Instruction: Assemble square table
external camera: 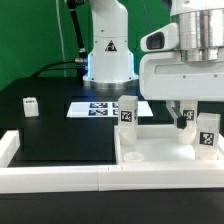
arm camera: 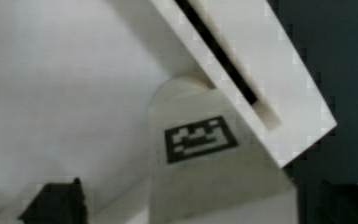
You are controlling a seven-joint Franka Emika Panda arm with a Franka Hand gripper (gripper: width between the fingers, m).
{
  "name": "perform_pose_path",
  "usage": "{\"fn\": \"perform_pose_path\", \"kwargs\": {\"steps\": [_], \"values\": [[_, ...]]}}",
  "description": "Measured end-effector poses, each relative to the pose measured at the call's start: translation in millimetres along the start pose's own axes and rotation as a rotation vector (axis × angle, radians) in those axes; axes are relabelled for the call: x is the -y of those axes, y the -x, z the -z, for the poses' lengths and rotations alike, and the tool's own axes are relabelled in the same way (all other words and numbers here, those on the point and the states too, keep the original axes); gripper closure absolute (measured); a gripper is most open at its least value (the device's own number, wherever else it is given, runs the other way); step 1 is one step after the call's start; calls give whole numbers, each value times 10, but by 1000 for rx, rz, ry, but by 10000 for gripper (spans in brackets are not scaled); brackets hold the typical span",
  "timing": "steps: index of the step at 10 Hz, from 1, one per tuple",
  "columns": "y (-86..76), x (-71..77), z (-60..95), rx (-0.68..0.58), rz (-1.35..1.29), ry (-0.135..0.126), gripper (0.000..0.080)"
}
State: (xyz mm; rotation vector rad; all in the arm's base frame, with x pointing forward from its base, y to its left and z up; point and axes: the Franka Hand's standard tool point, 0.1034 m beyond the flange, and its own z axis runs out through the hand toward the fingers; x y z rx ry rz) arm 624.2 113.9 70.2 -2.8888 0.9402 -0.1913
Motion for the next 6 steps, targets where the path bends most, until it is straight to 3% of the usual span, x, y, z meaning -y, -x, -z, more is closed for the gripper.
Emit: {"fn": "perform_pose_path", "kwargs": {"steps": [1,3,4,5,6], "values": [[-2,-1,0,0,-18,0,150],[-9,-11,0,0,-61,1,401],[-9,-11,-1,0,-151,0,401],[-9,-12,-1,0,-206,0,512],[-10,-12,0,0,-297,0,512]]}}
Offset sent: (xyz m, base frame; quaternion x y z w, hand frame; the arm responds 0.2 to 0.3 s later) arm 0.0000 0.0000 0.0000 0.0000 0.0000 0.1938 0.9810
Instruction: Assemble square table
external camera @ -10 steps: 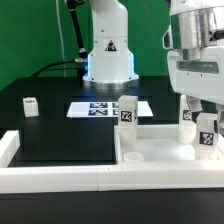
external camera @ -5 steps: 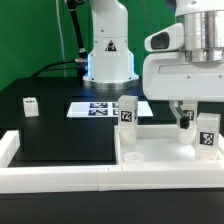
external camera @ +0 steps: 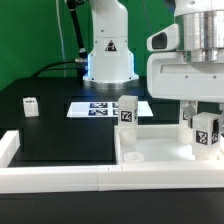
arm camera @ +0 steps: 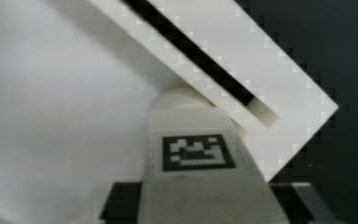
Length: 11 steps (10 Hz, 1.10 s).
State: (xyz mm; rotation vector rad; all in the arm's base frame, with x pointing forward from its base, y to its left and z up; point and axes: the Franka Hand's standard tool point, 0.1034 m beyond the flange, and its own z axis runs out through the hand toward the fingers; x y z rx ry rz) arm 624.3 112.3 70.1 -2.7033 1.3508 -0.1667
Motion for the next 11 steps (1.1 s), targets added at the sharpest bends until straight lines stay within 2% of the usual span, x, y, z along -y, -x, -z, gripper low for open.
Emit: {"fn": "perform_pose_path", "kwargs": {"steps": [4,7,11], "values": [[25,33,9,11,-466,7,512],[19,41,1,64,-945,-23,511],[-106,-70,-15,56,-1184,-15,507]]}}
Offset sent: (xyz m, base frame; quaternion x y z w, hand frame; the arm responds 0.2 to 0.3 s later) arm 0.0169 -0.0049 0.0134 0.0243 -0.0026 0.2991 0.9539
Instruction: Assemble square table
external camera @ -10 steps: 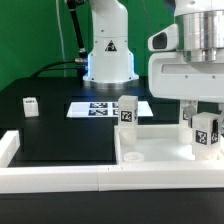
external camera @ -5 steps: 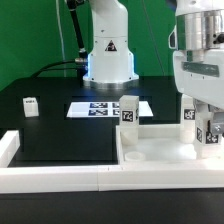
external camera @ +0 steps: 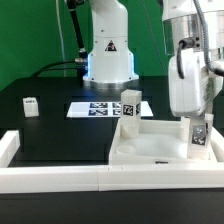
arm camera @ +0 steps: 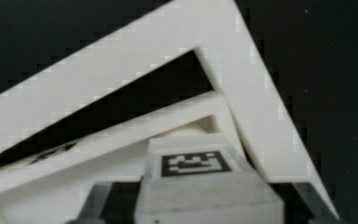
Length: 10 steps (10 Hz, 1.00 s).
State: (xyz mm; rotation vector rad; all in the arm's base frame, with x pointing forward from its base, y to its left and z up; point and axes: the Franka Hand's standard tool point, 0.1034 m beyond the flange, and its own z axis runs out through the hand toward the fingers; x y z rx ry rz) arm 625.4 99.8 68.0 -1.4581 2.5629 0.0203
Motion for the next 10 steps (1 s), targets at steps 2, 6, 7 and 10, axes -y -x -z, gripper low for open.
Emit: {"fn": "perform_pose_path", "kwargs": {"steps": [2,6,7,10], "values": [[-36,14,4,-7,-3,-3,507],[-68,-31,200,15,60,-1,178],[-137,-35,372,31,100,-5,156],[-347,95,814,68,124,-46,151]]}}
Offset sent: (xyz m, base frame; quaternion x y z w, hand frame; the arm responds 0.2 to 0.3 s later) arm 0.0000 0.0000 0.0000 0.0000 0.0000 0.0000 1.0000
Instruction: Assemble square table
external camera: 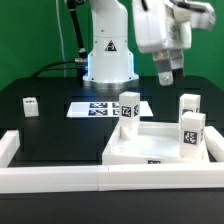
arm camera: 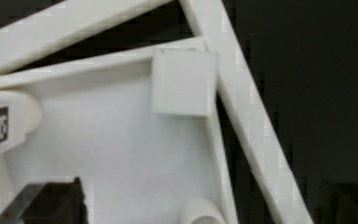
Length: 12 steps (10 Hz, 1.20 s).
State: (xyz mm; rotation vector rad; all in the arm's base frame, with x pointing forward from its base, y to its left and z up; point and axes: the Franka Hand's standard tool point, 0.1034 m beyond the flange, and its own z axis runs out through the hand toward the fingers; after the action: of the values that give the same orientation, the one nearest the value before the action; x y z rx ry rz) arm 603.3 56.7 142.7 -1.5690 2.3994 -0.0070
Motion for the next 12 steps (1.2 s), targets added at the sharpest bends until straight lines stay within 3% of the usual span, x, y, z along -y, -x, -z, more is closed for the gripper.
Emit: {"fn": "perform_pose_path", "kwargs": {"steps": [6,7,9,10,12], "values": [[-19,-30,-51,-6,14,6,150],[-149,-47,0,1,103,-2,150],[-637,-200,179,1,206,-9,150],[-761,-243,217,-1,226,-5,150],[-751,-209,225,-9,389,-8,150]]}}
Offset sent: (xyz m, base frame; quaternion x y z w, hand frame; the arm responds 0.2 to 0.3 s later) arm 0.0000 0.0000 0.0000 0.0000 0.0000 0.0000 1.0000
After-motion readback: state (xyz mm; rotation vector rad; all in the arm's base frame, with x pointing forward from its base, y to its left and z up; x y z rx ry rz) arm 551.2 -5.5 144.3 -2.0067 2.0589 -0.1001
